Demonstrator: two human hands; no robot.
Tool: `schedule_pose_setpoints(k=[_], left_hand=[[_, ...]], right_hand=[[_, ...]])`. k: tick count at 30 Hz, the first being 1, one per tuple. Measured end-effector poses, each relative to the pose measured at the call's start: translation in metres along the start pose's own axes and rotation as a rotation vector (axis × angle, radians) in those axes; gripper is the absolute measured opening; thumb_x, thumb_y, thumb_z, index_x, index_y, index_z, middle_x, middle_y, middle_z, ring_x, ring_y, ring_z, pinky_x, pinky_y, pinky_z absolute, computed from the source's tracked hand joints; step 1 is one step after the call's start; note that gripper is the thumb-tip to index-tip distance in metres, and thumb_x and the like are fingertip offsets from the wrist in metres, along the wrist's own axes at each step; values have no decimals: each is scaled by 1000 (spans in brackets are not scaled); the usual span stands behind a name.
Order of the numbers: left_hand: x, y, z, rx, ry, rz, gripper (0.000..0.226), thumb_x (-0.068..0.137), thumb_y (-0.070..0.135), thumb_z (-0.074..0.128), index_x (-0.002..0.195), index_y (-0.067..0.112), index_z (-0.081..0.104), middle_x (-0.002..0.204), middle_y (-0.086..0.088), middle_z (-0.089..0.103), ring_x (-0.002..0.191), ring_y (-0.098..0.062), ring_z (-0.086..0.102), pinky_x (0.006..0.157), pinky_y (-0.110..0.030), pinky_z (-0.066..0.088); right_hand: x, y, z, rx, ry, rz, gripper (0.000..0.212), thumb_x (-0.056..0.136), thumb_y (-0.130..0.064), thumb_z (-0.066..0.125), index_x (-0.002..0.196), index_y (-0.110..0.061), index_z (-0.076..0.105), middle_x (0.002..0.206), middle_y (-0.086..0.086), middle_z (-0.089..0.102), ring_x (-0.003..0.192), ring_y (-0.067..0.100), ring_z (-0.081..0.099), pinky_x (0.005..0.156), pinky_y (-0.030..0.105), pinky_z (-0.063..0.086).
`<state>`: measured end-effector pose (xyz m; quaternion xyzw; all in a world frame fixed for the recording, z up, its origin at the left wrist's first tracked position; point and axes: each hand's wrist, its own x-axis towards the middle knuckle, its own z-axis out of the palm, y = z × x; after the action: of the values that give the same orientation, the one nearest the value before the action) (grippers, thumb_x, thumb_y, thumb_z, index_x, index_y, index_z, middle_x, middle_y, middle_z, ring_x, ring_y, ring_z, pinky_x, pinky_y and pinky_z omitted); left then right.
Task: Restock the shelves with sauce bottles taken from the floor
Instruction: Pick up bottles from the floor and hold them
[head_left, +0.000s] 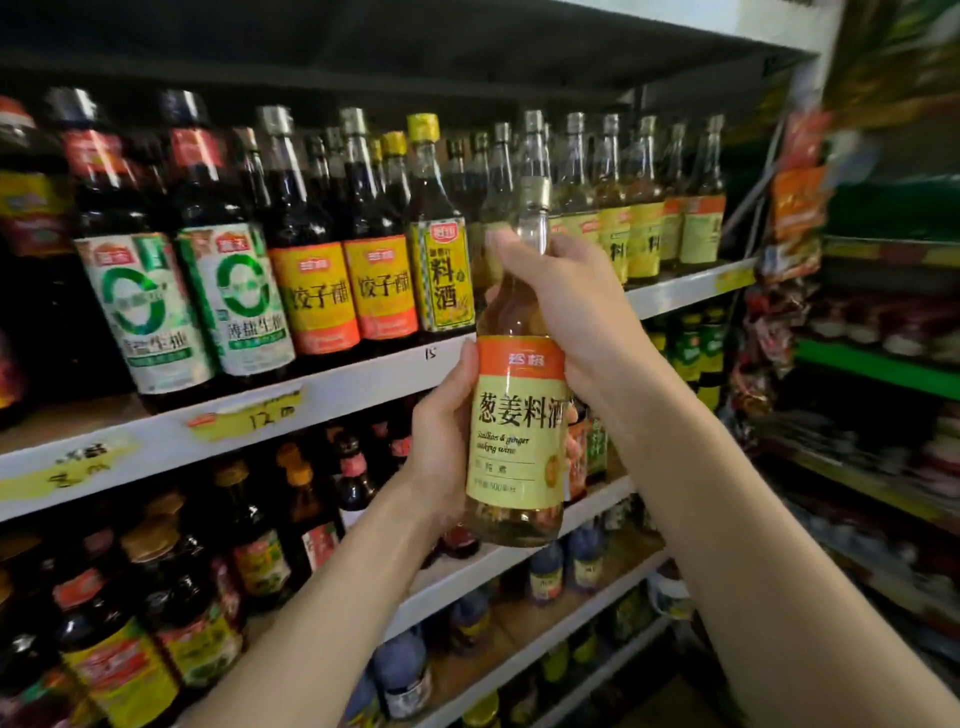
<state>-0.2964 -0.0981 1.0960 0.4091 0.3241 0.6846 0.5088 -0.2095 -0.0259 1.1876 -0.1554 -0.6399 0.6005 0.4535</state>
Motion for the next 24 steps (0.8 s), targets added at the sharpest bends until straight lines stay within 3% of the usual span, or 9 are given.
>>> schedule_pose_setpoints(k=[4, 7, 10, 11, 13, 17, 21, 24], left_hand=[[16, 1, 1, -10, -83, 9, 74, 83, 67, 47, 110, 2, 68, 95, -24, 68, 77, -37, 68, 73, -42, 56], [26, 0, 0, 135, -33, 70, 73, 81, 69, 49, 111, 5, 68, 96, -20, 70, 79, -35, 70, 69, -41, 57], [40, -9, -7, 556, 77, 408, 67, 85, 71, 49, 127, 19, 51, 102, 2, 72, 88, -14, 71, 72, -22, 54], [46, -13, -9, 758, 103, 522, 62, 87, 72, 44, 127, 26, 46, 97, 12, 72, 83, -4, 69, 69, -13, 49], [62, -21, -9, 1002, 132, 641, 58, 89, 73, 37, 128, 31, 41, 87, 16, 69, 74, 1, 65, 61, -11, 43], [96, -43, 4, 929, -6, 589, 57, 90, 66, 41, 134, 29, 39, 102, 10, 70, 91, -7, 69, 72, -28, 55], [130, -64, 26, 826, -56, 504, 68, 82, 80, 41, 130, 32, 40, 100, 12, 71, 87, -7, 69, 70, -19, 50], [152, -77, 36, 824, -71, 489, 60, 83, 78, 40, 127, 37, 41, 100, 18, 70, 87, -2, 68, 69, -11, 47]], right_hand=[[9, -3, -10, -16, -13, -31, 16, 95, -29, 67, 87, -16, 66, 68, -1, 73, 62, 14, 71, 61, 31, 58], [12, -2, -15, -101, 21, -54, 18, 96, -35, 64, 94, -17, 65, 83, 7, 76, 71, 17, 73, 67, 34, 61], [14, 5, -29, -338, 122, -85, 26, 96, -42, 60, 104, -18, 63, 95, 4, 73, 89, 20, 71, 86, 47, 58], [13, 6, -37, -390, 149, -73, 28, 94, -43, 62, 108, -19, 62, 99, 0, 72, 92, 18, 70, 88, 47, 57], [13, 7, -54, -442, 177, -28, 35, 88, -43, 70, 114, -21, 60, 104, -4, 71, 96, 16, 69, 89, 45, 57], [16, 9, -92, -527, 261, -11, 39, 86, -39, 75, 116, -22, 57, 106, -7, 69, 99, 13, 67, 90, 43, 57], [25, 13, -130, -574, 275, 14, 44, 84, -42, 76, 116, -23, 52, 108, -4, 68, 98, 14, 67, 83, 42, 59], [36, 20, -161, -540, 239, 57, 56, 80, -44, 79, 123, -27, 48, 108, -5, 69, 98, 14, 68, 86, 46, 58]])
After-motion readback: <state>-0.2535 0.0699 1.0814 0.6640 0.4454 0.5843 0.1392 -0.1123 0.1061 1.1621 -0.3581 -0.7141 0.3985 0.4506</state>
